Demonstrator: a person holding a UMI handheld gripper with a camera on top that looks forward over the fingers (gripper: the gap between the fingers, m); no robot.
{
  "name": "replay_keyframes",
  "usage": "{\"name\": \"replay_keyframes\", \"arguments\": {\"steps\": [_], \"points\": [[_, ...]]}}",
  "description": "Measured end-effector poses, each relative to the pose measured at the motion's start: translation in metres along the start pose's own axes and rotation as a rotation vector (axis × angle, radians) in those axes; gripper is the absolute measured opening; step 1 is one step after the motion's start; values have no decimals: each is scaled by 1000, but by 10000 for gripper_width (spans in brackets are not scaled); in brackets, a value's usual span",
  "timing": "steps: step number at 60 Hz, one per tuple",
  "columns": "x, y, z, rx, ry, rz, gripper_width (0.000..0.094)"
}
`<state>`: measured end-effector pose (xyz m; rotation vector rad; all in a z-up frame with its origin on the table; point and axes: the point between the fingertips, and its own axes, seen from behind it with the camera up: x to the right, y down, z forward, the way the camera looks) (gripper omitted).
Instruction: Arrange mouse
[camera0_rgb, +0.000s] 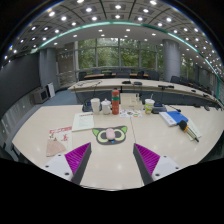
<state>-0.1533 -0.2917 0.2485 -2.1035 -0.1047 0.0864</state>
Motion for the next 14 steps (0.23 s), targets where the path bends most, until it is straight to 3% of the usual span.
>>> {"name": "replay_keyframes", "arguments": {"steps": [14], "points": [[-2, 16, -47, 3, 6, -14, 854]]}}
